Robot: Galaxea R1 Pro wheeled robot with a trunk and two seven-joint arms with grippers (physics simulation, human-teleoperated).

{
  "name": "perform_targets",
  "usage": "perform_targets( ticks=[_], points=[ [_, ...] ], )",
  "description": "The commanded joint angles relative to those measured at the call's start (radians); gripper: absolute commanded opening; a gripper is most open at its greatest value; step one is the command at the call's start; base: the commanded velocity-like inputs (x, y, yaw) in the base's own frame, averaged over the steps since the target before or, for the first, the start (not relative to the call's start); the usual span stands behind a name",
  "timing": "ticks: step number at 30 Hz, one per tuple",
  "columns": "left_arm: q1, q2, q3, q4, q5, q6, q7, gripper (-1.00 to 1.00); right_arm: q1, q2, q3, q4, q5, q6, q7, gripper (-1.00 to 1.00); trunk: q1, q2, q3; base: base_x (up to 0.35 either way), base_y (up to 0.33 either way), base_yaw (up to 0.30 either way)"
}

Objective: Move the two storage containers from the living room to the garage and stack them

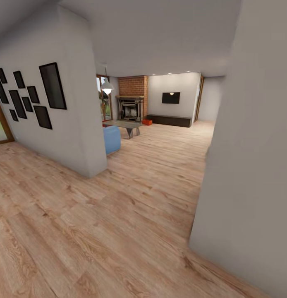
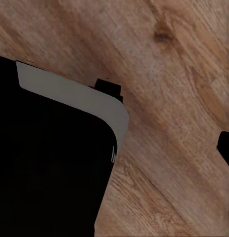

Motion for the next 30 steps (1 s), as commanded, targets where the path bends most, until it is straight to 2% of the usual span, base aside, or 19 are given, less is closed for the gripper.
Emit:
perform_targets(
  ticks=[1,12,30],
  points=[
    [0.000,0.000,0.001,0.000,0.006,-0.003,0.001,1.00,-0.001,0.000,0.007,0.003,-0.011,-0.006,0.005,1.00,0.001,0.000,-0.001,0.321,0.000,0.000],
    [0.000,0.000,0.001,0.000,0.006,-0.003,0.002,1.00,-0.001,0.002,0.007,0.003,-0.011,-0.005,0.005,1.00,0.001,0.000,-0.001,0.321,0.000,0.017],
    [0.000,0.000,0.001,0.000,0.006,-0.003,0.002,1.00,-0.001,0.000,0.007,0.003,-0.011,-0.006,0.005,1.00,0.001,0.000,-0.001,0.321,0.000,0.255]
  ],
)
